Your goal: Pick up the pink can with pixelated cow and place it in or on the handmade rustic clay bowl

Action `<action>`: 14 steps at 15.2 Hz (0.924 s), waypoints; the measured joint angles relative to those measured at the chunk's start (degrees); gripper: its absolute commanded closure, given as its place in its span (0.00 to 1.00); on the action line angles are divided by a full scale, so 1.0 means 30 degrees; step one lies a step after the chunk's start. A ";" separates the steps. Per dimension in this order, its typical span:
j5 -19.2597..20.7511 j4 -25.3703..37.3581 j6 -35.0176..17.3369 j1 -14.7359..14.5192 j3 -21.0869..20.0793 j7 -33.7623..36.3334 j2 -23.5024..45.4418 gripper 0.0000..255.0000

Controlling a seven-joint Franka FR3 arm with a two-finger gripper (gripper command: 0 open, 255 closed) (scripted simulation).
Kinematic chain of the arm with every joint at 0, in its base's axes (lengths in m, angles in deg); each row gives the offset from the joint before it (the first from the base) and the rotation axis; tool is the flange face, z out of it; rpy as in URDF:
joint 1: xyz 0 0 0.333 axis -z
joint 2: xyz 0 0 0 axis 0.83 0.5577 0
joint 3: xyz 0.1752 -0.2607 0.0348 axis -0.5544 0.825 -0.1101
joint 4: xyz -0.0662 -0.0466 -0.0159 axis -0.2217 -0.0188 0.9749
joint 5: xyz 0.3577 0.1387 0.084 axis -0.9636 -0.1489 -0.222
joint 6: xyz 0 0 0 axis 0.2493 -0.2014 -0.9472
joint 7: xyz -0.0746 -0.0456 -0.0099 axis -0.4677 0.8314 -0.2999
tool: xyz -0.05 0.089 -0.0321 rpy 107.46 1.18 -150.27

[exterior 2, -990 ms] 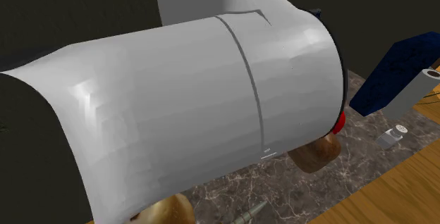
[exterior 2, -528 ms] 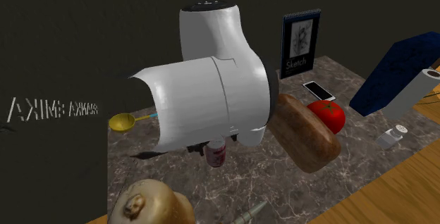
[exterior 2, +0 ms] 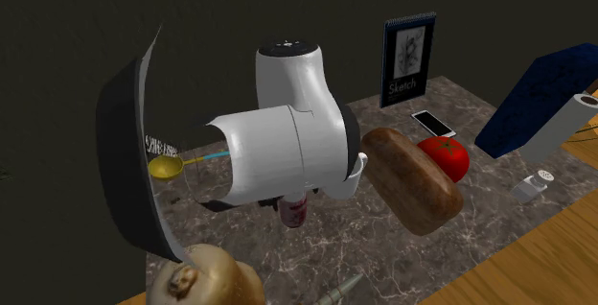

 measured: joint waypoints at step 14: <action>-0.0087 0.0013 -0.0542 0.0005 -0.0046 -0.0034 0.0517 1.00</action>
